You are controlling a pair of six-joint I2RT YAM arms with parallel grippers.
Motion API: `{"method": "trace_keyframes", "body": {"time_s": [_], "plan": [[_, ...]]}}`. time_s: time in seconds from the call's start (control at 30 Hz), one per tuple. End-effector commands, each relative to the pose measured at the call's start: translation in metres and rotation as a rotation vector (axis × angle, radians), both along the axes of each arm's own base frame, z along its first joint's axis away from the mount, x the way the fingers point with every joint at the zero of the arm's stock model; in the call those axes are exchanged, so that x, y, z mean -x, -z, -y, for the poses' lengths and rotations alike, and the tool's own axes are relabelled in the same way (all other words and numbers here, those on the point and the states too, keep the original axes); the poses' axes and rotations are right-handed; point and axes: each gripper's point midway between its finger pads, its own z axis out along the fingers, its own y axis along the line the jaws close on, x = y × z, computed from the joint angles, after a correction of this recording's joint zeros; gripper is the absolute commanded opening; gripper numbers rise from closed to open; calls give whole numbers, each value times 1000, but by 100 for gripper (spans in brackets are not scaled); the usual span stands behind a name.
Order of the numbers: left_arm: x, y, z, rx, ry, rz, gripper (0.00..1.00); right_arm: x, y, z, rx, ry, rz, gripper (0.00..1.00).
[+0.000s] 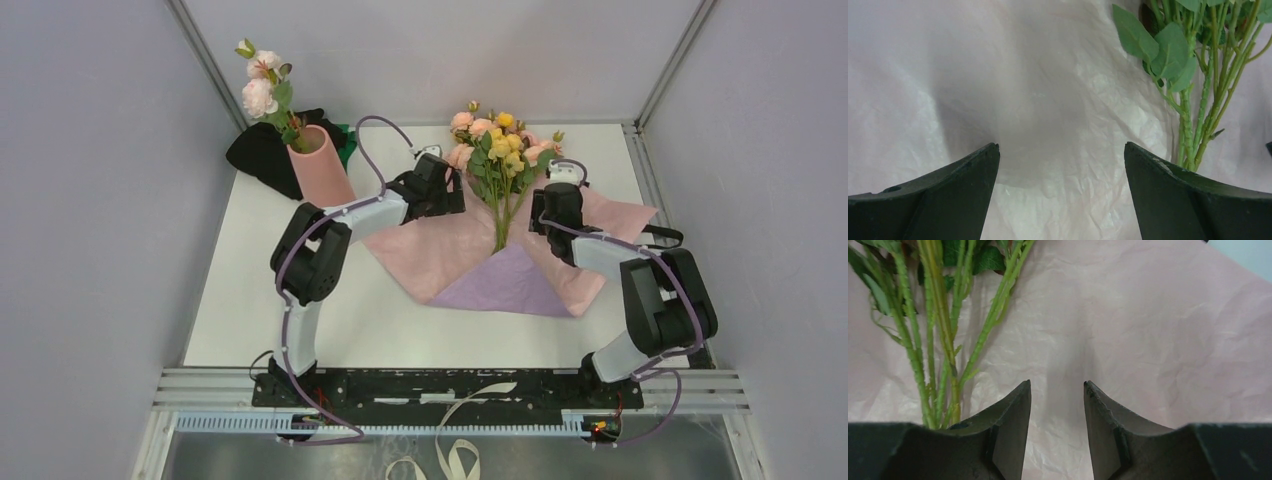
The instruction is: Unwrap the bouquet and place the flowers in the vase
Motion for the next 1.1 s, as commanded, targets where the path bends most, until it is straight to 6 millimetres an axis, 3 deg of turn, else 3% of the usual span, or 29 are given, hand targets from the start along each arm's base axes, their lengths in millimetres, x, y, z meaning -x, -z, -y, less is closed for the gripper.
{"method": "trace_keyframes", "body": {"time_s": [0.0,0.23,0.57,0.87,0.97,1.07], "plan": [[-3,9,-8,1,11,-22,100,-21,7,-10,-43,-22,-14,49],[-15,22,-15,49,-11,-71,100,-28,49,-26,-86,-68,-124,49],[-47,40,-20,104,-37,-116,100,-54,71,-39,-101,-96,-177,49],[-90,43,-30,98,-77,-105,100,-85,75,-48,-132,-104,-178,49],[-94,37,-31,94,-73,-92,100,-84,70,-48,-132,-110,-170,49],[-90,26,-33,87,-70,-73,100,-76,51,-46,-139,-108,-128,49]]}}
